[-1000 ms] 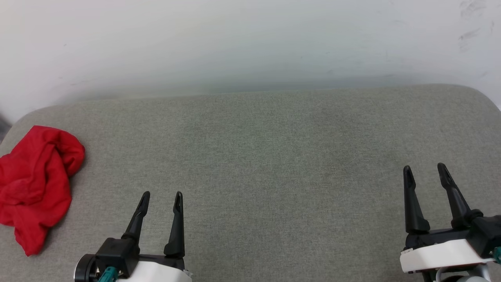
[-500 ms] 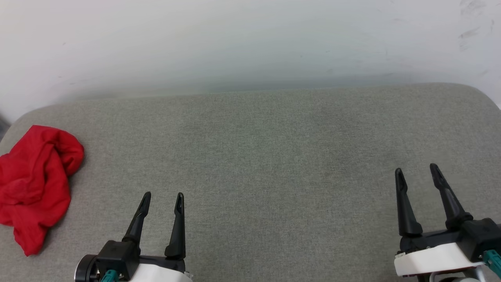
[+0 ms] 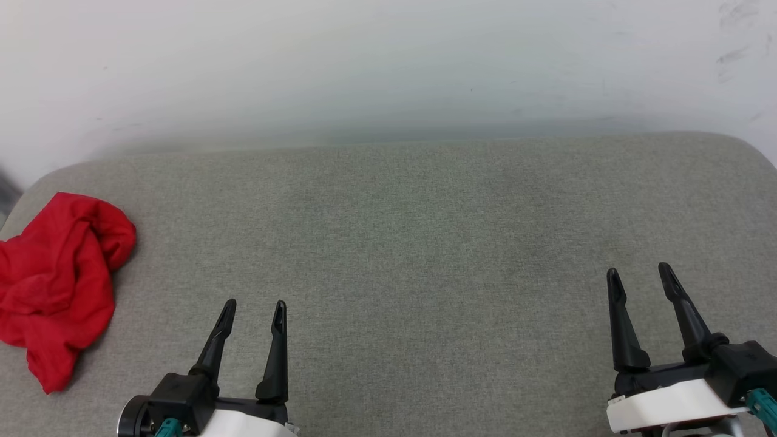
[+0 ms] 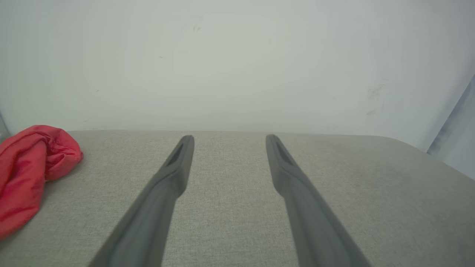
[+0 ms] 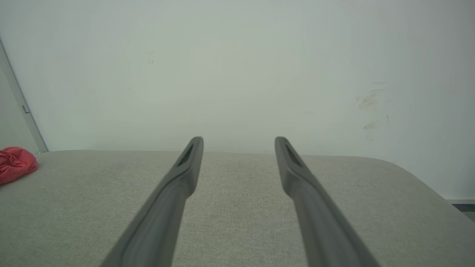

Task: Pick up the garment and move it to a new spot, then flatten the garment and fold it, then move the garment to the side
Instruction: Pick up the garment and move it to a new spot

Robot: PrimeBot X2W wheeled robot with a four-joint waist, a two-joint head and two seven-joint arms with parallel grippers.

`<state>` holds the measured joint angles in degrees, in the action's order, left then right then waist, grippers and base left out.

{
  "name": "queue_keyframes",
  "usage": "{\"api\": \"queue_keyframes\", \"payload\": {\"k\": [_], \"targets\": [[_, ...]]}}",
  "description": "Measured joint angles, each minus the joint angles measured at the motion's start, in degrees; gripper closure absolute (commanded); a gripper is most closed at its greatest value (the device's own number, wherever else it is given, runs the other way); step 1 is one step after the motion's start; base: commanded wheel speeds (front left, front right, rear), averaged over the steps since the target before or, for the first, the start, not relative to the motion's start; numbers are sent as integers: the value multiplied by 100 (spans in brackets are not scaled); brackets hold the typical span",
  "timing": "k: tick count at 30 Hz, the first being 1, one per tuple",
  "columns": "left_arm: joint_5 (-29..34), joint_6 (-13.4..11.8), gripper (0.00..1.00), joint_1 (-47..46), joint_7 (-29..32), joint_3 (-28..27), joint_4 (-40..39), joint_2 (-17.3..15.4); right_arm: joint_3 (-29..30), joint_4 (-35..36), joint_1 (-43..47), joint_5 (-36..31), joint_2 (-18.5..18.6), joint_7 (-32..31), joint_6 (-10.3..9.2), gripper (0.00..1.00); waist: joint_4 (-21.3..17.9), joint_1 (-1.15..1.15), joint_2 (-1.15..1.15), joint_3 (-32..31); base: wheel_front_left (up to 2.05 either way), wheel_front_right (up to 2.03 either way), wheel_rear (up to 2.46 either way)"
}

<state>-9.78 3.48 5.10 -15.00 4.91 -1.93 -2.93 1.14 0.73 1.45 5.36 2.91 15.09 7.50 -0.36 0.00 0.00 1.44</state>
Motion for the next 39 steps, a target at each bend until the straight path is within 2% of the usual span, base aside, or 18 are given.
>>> {"api": "queue_keyframes", "payload": {"k": [10,17,25,34,35,39], "targets": [[42,24,0,21,-7,-15,-9,0,-43,5,7,34,0,0,0,0,74,0,0,-1,0,0,0],[62,7,0,20,-7,-55,-3,0,-236,96,85,-30,1,0,0,0,342,0,0,-4,0,0,0],[54,-21,0,55,-7,-178,1,1,-397,133,152,-69,2,0,0,0,961,0,0,-43,0,0,0],[63,12,0,154,-7,-382,-11,1,-619,136,208,-38,1,0,0,0,1767,0,0,-118,0,0,0],[97,26,0,173,-7,-413,-22,1,-699,149,214,-40,1,0,1,0,2008,0,0,-149,0,0,0],[104,38,0,185,-7,-430,-58,0,-744,157,221,-42,0,0,1,0,2290,0,0,-177,0,0,0]]}}
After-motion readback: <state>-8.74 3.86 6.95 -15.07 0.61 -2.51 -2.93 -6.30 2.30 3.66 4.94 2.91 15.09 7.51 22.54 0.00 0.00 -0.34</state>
